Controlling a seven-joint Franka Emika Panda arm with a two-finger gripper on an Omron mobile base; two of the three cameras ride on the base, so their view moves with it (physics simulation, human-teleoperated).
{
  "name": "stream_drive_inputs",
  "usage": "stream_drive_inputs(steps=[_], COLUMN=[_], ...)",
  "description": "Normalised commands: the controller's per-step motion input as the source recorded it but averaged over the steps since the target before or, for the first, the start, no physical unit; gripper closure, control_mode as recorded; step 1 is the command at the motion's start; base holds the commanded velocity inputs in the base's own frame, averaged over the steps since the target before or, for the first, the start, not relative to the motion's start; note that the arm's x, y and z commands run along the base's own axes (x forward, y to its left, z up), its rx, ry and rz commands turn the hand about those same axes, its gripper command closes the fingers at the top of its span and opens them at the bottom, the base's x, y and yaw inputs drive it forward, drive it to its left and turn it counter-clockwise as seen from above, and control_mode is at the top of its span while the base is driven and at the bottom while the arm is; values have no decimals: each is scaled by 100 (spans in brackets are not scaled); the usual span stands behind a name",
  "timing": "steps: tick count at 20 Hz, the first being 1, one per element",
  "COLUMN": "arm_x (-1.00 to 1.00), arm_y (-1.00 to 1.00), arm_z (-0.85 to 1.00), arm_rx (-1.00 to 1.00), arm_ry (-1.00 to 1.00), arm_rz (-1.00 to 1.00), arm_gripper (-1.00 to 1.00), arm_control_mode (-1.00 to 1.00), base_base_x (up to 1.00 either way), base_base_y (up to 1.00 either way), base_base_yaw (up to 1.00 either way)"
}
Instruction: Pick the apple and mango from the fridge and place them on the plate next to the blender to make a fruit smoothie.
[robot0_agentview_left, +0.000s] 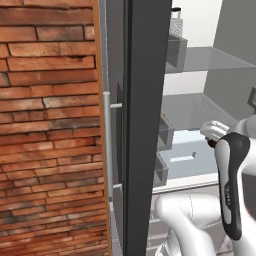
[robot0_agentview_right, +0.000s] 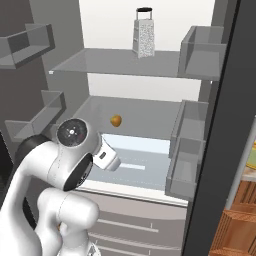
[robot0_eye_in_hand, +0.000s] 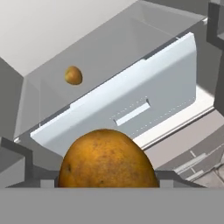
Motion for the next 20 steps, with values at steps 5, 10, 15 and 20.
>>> stream_drive_inputs(steps=[5, 10, 15, 20], arm_x=[0, 0, 0, 0], arm_y=[31, 0, 0, 0], arm_z=[-1, 0, 0, 0], arm_rx=[0, 0, 0, 0], arm_ry=[9, 0, 0, 0], arm_rz=[10, 1, 0, 0], arm_gripper=[100, 100, 100, 100], arm_control_mode=[-100, 100, 100, 100], base_base_x=[0, 0, -43, -76], base_base_y=[0, 0, 0, 0], base_base_yaw=[0, 0, 0, -7])
